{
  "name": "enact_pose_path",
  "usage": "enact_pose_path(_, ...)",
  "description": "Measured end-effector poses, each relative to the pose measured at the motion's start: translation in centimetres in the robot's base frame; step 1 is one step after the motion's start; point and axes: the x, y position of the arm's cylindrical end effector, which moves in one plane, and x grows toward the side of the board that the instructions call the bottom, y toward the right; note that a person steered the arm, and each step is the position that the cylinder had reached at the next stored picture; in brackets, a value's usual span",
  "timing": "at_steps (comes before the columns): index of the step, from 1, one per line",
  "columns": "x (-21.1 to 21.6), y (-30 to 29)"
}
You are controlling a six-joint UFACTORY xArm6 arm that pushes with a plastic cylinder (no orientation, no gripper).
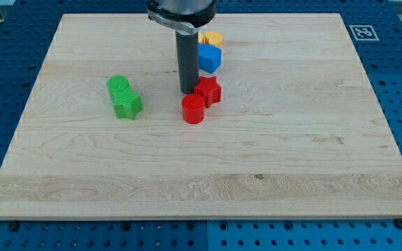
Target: Move red star slightly to the right and bit down
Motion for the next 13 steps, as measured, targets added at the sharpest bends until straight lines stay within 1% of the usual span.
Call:
enact_pose_path(2,0.0,1.5)
enact_pose_path(4,0.1,1.6)
enact_pose_path(7,1.1,1.7)
enact_pose_path(8,1.9,3.1)
enact_pose_path(12,2.7,3.3)
enact_pose_path(13,2.7,4.6)
